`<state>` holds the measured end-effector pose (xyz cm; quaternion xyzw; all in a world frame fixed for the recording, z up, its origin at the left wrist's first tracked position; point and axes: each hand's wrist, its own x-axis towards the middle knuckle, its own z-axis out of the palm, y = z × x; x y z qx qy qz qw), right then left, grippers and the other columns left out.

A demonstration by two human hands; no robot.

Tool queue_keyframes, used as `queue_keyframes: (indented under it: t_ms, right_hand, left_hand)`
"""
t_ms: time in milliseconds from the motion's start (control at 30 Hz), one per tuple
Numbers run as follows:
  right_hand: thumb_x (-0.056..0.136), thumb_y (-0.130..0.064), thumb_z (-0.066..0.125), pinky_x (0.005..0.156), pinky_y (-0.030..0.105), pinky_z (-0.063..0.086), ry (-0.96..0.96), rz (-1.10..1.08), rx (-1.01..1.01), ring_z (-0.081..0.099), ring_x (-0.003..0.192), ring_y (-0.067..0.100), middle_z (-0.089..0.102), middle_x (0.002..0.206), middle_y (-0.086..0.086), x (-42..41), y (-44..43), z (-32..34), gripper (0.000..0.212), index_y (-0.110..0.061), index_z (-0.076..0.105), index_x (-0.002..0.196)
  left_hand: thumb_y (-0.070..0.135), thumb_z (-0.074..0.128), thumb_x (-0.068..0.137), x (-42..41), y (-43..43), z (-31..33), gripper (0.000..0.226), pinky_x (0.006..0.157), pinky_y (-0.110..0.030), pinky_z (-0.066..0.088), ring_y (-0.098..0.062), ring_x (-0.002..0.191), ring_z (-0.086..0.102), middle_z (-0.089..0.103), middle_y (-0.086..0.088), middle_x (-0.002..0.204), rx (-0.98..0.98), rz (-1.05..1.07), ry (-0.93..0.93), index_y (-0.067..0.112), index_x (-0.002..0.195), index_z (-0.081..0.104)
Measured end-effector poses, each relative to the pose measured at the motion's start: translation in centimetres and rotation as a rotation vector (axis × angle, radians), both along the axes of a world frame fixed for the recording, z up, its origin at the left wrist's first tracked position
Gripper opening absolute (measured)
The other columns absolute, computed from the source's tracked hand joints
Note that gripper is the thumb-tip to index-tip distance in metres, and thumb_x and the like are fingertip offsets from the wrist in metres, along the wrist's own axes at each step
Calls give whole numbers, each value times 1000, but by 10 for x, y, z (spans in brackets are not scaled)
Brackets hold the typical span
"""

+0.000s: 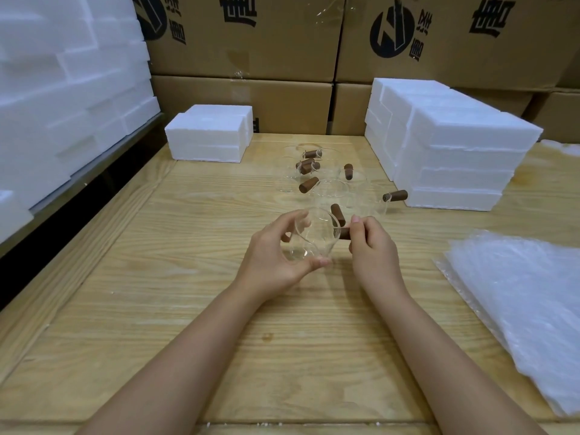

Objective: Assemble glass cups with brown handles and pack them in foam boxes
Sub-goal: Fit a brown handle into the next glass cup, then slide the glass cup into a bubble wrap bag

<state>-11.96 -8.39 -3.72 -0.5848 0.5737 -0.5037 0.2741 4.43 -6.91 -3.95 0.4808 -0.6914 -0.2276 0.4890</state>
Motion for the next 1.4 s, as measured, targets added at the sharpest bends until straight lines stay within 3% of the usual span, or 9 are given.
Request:
queue_keyframes:
  t_ms: [133,400,633,800,900,1033,1133,1267,1400]
  right_hand:
    - [97,-39,48,51,11,36,11,-24,-67,50,54,-5,59,57,-22,0,5,5,30,-21,53,73]
    - [98,-39,45,67,32,45,180,-12,11,60,75,10,68,86,-9,-3,2,1,25,-18,56,93]
    - [98,-44,39,54,33,35,398,-85,40,55,64,19,54,63,-6,-6,-1,-3,32,-15,52,91]
    - [98,-49,36,53,32,34,559,-128,101,58,69,25,57,67,1,-17,0,5,37,-19,54,109]
    - [98,-43,39,56,32,37,591,-267,29,57,70,27,61,71,5,-39,3,21,34,-17,57,113]
    - [94,-24,46,81,45,37,634,-683,-206,49,103,42,58,107,27,-79,6,43,31,-4,60,113]
    - [89,-14,45,95,53,30,658,-932,6,39,115,49,43,123,32,-116,10,42,31,-3,55,117]
    - [90,-9,41,110,53,16,713,-813,569,22,131,42,25,142,28,-131,9,32,39,-8,46,129]
    - [91,-7,45,103,48,25,715,-787,581,32,126,39,40,134,26,-131,5,23,38,-3,45,129]
  left_hand:
    - [30,90,60,3,-3,-2,66,96,-38,50,-10,106,64,67,11,115,141,-42,70,46,110,50]
    - [54,83,55,2,-11,-9,58,95,-27,46,-1,110,60,62,15,120,281,-50,-37,48,99,45]
    - [47,82,69,3,-15,-13,60,70,-6,37,7,95,55,58,18,114,333,-45,-138,40,114,43]
    - [40,80,74,3,-19,-15,84,91,-14,33,-9,123,53,55,2,138,348,-32,-148,25,144,37]
    - [40,78,76,3,-20,-15,93,95,-16,31,-13,129,48,50,-4,144,358,-6,-154,21,151,25]
    - [37,75,80,3,-22,-15,103,83,3,20,-13,134,40,42,-5,150,384,14,-141,15,154,7]
    - [36,74,82,3,-23,-14,106,87,0,18,-13,137,37,36,-5,154,385,19,-135,14,154,0]
    - [35,75,81,3,-21,-13,107,97,-12,22,-12,137,37,37,-2,153,370,11,-123,22,154,-2]
    - [37,80,75,3,-18,-11,113,101,-18,25,-11,137,36,38,1,152,368,-18,-87,29,154,-2]
